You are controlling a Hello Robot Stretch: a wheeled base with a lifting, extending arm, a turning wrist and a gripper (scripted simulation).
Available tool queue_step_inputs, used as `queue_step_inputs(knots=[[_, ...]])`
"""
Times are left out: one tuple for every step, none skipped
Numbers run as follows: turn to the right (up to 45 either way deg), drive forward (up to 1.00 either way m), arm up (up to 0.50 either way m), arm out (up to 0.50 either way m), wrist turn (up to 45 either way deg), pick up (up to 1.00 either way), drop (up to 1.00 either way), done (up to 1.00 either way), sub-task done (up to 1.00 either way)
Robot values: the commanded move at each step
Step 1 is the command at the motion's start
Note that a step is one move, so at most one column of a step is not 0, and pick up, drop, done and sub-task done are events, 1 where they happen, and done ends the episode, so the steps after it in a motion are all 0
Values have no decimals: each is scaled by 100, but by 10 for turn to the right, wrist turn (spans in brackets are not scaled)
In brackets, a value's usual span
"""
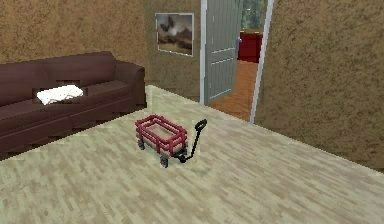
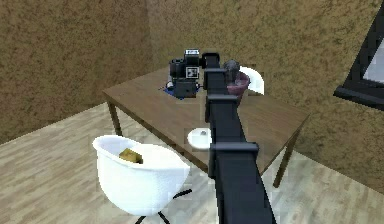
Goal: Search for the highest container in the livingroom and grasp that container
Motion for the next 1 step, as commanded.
queue_step_inputs(knots=[[0, 0, 0, 0, 180, 0, 0, 0, 0]])
